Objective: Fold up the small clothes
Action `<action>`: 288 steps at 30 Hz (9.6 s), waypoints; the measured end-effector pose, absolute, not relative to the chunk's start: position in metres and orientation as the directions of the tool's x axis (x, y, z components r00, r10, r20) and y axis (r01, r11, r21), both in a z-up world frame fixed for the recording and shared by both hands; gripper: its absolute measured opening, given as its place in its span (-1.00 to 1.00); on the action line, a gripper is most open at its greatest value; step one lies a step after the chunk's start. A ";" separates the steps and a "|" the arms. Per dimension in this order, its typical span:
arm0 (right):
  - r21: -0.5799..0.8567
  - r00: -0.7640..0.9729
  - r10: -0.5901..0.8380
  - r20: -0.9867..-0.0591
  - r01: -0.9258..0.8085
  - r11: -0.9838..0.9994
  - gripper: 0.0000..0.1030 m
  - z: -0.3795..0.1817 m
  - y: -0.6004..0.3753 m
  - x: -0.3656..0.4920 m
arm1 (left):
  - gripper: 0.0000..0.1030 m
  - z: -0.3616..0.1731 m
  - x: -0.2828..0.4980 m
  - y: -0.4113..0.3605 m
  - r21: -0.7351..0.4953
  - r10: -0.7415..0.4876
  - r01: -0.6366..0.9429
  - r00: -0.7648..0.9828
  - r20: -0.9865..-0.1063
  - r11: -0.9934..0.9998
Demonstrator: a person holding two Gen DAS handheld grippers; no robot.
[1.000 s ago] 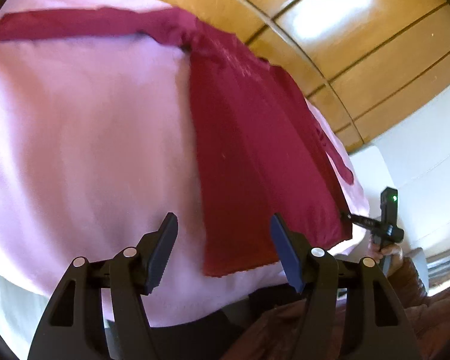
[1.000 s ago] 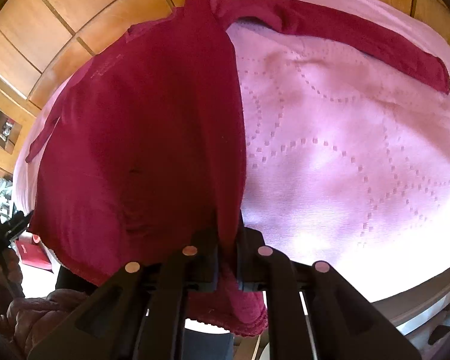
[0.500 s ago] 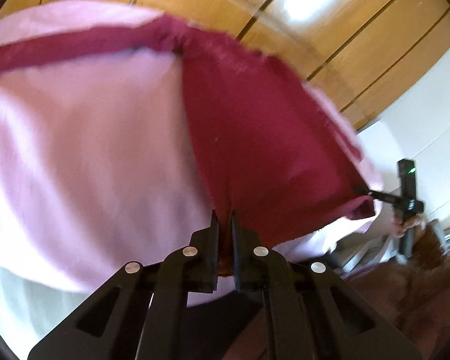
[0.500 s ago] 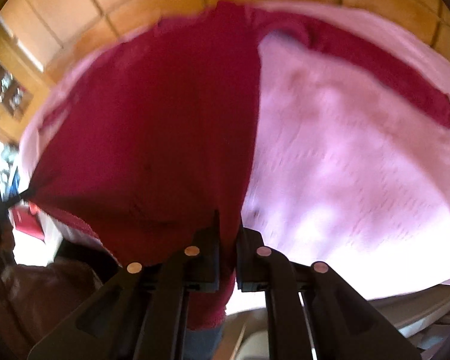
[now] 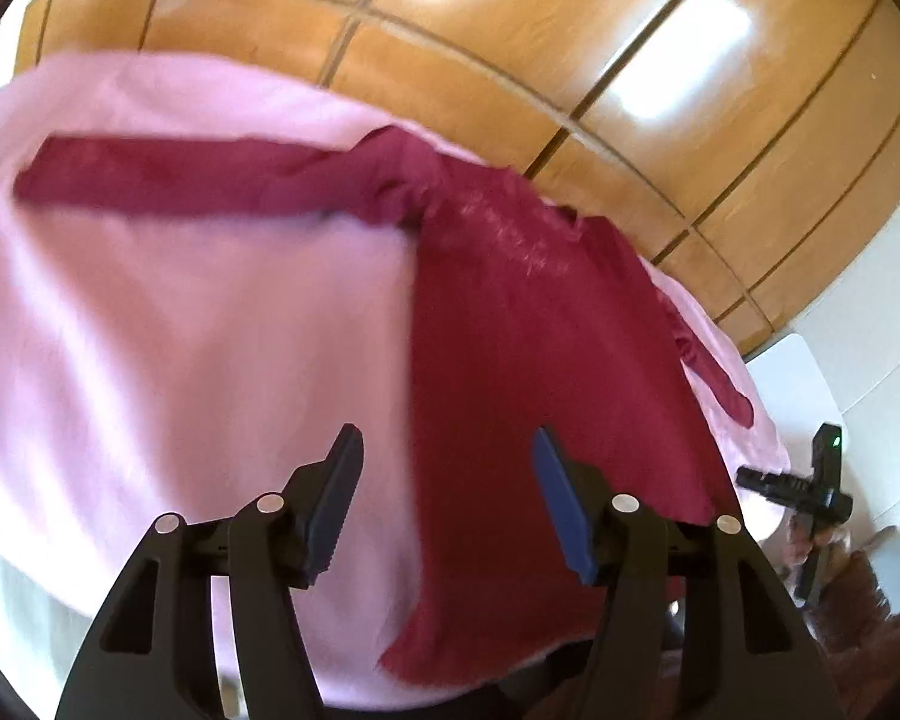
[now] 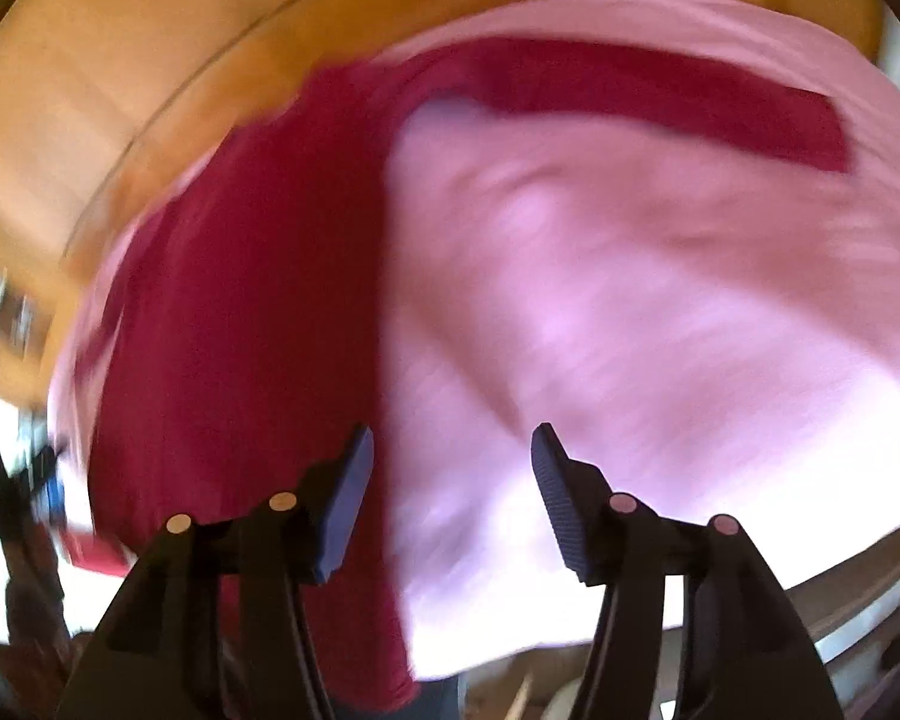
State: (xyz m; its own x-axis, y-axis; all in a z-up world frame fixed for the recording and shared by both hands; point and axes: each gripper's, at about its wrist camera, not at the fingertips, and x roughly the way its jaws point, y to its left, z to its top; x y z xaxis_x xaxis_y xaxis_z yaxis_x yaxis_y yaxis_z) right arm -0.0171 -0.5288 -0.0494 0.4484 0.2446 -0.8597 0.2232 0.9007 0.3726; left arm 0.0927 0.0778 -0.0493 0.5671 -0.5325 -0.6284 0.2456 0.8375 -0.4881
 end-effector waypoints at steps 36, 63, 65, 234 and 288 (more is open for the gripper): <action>0.278 0.464 -0.213 -0.860 0.775 0.568 0.04 -0.076 -0.776 0.075 | 0.36 -0.091 0.138 -0.077 -0.356 -0.497 0.383 0.382 -0.779 0.852; 0.204 0.498 0.264 -0.826 -0.173 0.964 0.86 -0.090 -0.304 0.133 | 0.46 -0.070 0.179 0.294 -0.372 0.085 -0.529 0.652 -0.754 0.762; 0.139 0.528 0.220 -0.820 -0.188 0.972 0.96 -0.098 -0.293 0.129 | 0.47 -0.072 0.186 0.311 -0.373 0.089 -0.540 0.647 -0.757 0.755; 0.373 0.659 0.052 -0.750 0.357 0.856 0.47 -0.066 -0.482 0.168 | -0.99 0.027 0.286 -0.022 -0.577 -0.607 0.307 0.659 -0.445 0.757; 0.050 0.650 0.030 -0.759 0.013 0.999 0.95 -0.063 -0.342 0.152 | 0.16 -0.089 0.141 0.249 -0.599 -0.136 -0.386 0.753 -0.644 0.701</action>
State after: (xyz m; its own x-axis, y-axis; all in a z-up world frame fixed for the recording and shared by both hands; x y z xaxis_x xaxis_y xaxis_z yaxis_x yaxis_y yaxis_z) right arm 0.1517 -0.3421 -0.0628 0.6505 0.0297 -0.7590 0.0126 0.9987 0.0499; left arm 0.1409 0.2491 -0.0890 0.7531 -0.1362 -0.6437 -0.3856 0.7014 -0.5994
